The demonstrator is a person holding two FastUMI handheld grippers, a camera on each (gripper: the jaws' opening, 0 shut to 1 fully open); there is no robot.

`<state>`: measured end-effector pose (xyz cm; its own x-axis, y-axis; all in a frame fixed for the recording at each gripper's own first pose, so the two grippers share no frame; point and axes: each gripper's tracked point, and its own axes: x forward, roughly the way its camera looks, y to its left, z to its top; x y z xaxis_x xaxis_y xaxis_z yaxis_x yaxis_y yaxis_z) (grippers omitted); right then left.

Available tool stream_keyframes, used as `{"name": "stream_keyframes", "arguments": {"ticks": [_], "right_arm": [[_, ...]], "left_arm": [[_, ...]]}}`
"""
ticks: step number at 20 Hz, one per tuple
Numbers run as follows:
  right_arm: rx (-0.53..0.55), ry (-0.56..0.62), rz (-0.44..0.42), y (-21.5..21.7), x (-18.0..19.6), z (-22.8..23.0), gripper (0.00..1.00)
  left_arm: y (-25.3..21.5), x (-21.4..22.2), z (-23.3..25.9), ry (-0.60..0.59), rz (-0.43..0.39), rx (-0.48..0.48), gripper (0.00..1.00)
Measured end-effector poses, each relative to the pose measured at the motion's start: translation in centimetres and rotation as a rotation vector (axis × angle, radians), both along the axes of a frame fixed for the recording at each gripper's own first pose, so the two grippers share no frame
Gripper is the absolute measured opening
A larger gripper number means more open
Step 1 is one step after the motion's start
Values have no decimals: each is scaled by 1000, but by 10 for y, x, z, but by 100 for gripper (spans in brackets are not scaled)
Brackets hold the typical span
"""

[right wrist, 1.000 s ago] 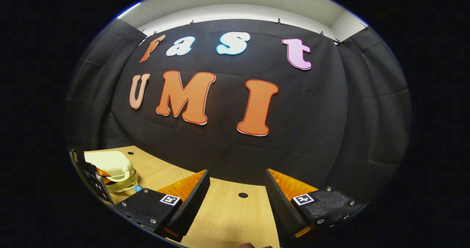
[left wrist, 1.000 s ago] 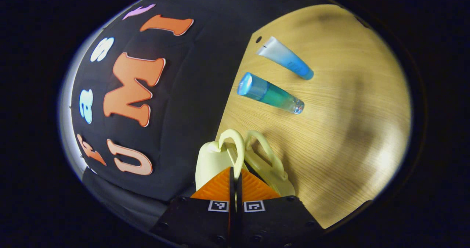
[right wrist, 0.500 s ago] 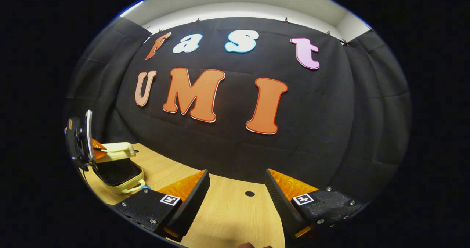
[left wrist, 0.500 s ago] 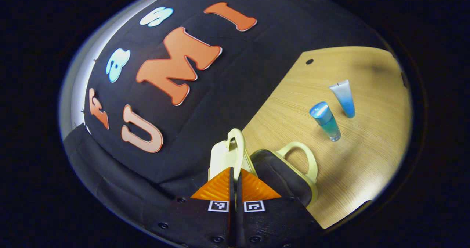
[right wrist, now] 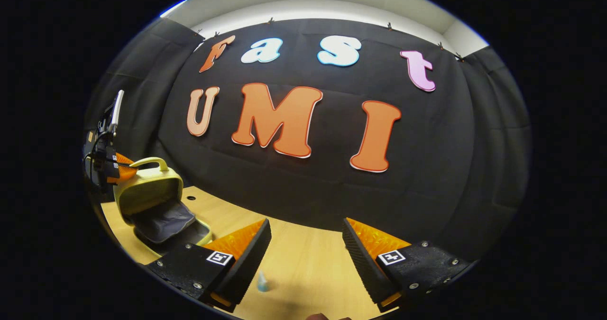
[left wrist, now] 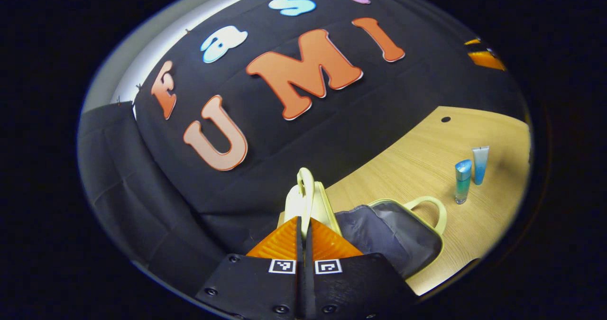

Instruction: First open the suitcase, pack the skin care products into it, and then close the suitcase.

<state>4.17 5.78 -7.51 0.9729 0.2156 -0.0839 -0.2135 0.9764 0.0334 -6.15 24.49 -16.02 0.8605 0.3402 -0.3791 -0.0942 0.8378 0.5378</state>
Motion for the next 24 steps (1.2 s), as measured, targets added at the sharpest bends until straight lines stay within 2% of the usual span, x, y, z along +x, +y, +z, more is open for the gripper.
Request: {"name": "stream_keyframes", "arguments": {"ticks": [4, 6, 8, 12, 16, 20, 24], "right_arm": [[89, 81, 49, 77, -12, 5, 95], [118, 105, 44, 102, -13, 10, 95], [125, 111, 25, 121, -13, 14, 95], [109, 115, -59, 134, -7, 14, 96], [49, 67, -130, 138, -9, 24, 96], [-39, 19, -129, 150, -10, 36, 95], [-48, 18, -96, 160, -11, 37, 95]], "left_arm": [[71, -9, 2, -21, 11, -35, 0], [100, -11, -2, -25, 8, -48, 0], [125, -16, -8, -43, 16, -101, 0], [179, -26, -30, -64, 64, -238, 0], [231, -40, -64, -23, 118, -292, 0], [269, -51, -107, 18, 201, -370, 0], [292, -73, -158, 65, 299, -460, 0]]}}
